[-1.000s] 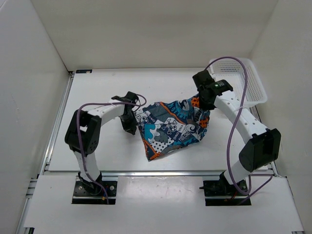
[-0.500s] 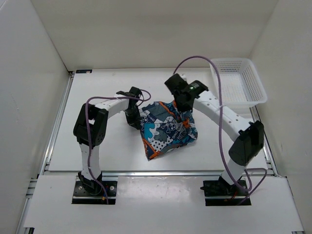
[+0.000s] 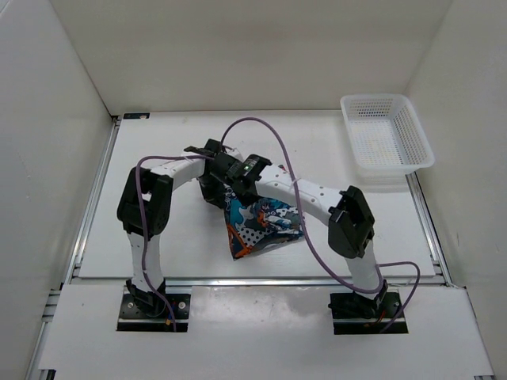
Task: Fold and stack the shorts
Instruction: Fold the shorts
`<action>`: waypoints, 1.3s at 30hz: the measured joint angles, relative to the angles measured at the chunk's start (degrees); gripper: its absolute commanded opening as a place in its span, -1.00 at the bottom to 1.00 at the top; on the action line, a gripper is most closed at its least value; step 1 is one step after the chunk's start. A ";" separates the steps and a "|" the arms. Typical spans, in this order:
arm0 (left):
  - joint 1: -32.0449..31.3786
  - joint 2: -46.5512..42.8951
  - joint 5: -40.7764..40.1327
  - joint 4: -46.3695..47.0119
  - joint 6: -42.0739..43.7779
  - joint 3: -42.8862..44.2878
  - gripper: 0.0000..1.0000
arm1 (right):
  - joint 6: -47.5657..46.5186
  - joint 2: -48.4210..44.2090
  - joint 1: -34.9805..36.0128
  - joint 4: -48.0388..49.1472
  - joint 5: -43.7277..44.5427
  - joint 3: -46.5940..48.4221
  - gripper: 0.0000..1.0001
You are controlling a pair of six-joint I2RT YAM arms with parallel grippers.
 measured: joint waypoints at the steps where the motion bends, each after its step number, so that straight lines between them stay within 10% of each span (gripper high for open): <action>1: 0.22 0.00 0.00 -0.02 0.09 0.00 -0.79 | 0.11 0.59 0.70 0.50 -0.61 0.00 0.30; 5: 1.09 0.00 0.17 0.00 0.44 -0.02 -0.79 | 0.57 0.79 2.12 3.17 -2.73 -0.13 0.80; 17: 4.90 -6.88 -0.04 -4.13 2.91 4.59 -0.44 | 7.93 -32.26 -8.72 15.02 -5.20 -26.38 0.32; 21: 0.37 -13.07 1.05 -4.70 4.92 6.16 0.98 | 10.80 -37.40 -13.09 15.37 -5.55 -34.47 0.54; 35: -9.86 -0.42 2.27 -4.70 7.52 7.26 0.98 | 13.22 -38.86 -14.82 14.23 -7.48 -39.21 0.63; 39: -9.81 1.25 2.58 -4.15 7.37 7.26 0.49 | 13.22 -40.44 -15.43 14.05 -7.32 -39.21 0.63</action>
